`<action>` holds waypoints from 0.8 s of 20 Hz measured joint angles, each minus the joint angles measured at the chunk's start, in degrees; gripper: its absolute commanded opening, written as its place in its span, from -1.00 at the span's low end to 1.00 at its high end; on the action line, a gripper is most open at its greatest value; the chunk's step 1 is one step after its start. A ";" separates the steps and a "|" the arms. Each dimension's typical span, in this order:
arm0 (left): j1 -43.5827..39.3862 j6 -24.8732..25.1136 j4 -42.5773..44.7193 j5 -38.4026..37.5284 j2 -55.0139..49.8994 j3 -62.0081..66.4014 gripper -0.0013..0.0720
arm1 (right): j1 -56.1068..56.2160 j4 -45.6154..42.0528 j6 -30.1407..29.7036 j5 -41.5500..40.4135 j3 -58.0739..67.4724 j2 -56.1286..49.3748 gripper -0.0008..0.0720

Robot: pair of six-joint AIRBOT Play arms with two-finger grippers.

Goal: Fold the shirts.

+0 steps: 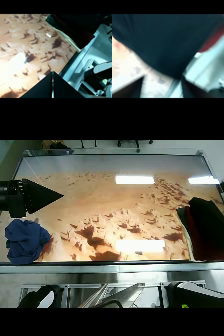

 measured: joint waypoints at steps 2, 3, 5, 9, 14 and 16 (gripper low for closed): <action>0.00 0.00 0.00 -0.07 0.00 0.00 -0.92 | -0.02 -3.19 -0.02 0.02 -2.36 -0.04 0.57; 0.00 0.04 0.00 -0.07 0.00 0.00 -0.92 | -0.02 -4.26 -0.13 0.04 -3.02 -0.09 0.56; 0.00 0.15 0.02 -0.04 0.00 0.00 -0.92 | -0.02 -5.11 -0.02 0.07 -3.30 -0.13 -0.11; 0.00 0.15 0.04 1.42 0.00 0.00 -0.92 | 1.25 5.29 0.15 -3.63 -2.01 0.61 -0.91; -0.68 0.17 0.04 3.28 1.55 -3.61 -0.92 | 15.47 17.05 -5.92 -14.71 -4.26 7.04 -0.92; -2.21 0.17 0.04 4.50 4.96 -10.78 -0.92 | 24.81 18.49 -8.57 -18.95 -9.57 12.15 -0.91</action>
